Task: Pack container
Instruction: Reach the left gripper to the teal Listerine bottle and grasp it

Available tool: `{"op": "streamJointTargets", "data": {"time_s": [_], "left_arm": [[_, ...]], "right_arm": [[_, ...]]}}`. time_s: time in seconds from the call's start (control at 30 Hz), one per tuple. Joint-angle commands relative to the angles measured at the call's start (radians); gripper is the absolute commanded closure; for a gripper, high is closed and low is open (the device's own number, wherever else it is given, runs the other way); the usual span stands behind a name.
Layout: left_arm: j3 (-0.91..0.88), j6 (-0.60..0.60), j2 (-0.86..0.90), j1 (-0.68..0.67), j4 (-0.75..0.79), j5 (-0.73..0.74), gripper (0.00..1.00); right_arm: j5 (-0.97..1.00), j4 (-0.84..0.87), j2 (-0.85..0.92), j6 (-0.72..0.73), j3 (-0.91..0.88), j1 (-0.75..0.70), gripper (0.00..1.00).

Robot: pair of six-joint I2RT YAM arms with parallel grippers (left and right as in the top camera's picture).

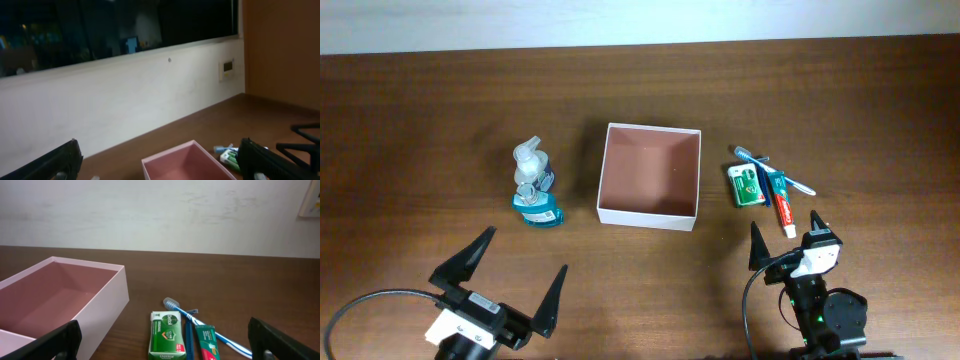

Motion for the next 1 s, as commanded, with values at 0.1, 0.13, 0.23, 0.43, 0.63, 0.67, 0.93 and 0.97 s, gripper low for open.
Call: {"op": "streamJointTargets", "data": {"time_s": [0.1, 0.13, 0.23, 0.43, 0.63, 0.67, 0.93, 0.97], "left_arm": [[0.011, -0.246, 0.036, -0.004, -0.149, -0.385, 0.00], [0.012, -0.292, 0.051, -0.004, -0.174, -0.419, 0.00], [0.024, -0.305, 0.162, -0.004, -0.217, -0.374, 0.00], [0.237, -0.175, 0.657, -0.004, -0.407, -0.303, 0.00], [0.385, -0.168, 0.907, -0.004, -0.465, -0.303, 0.00], [0.385, -0.168, 0.919, -0.004, -0.465, -0.303, 0.00], [0.385, -0.168, 0.980, -0.004, -0.465, -0.334, 0.01], [0.385, -0.167, 0.985, -0.004, -0.462, -0.334, 0.01]], "right_arm": [[-0.002, -0.005, -0.008, 0.000, -0.005, -0.008, 0.02], [-0.002, -0.005, -0.008, 0.000, -0.005, -0.008, 0.01], [-0.002, -0.005, -0.008, 0.000, -0.005, -0.008, 0.01], [-0.002, -0.005, -0.008, 0.000, -0.005, -0.008, 0.01], [-0.002, -0.005, -0.008, 0.000, -0.005, -0.008, 0.01], [-0.002, -0.005, -0.008, 0.000, -0.005, -0.008, 0.01], [-0.002, -0.005, -0.008, 0.000, -0.005, -0.008, 0.01], [-0.002, -0.005, -0.008, 0.000, -0.005, -0.008, 0.01]]}}
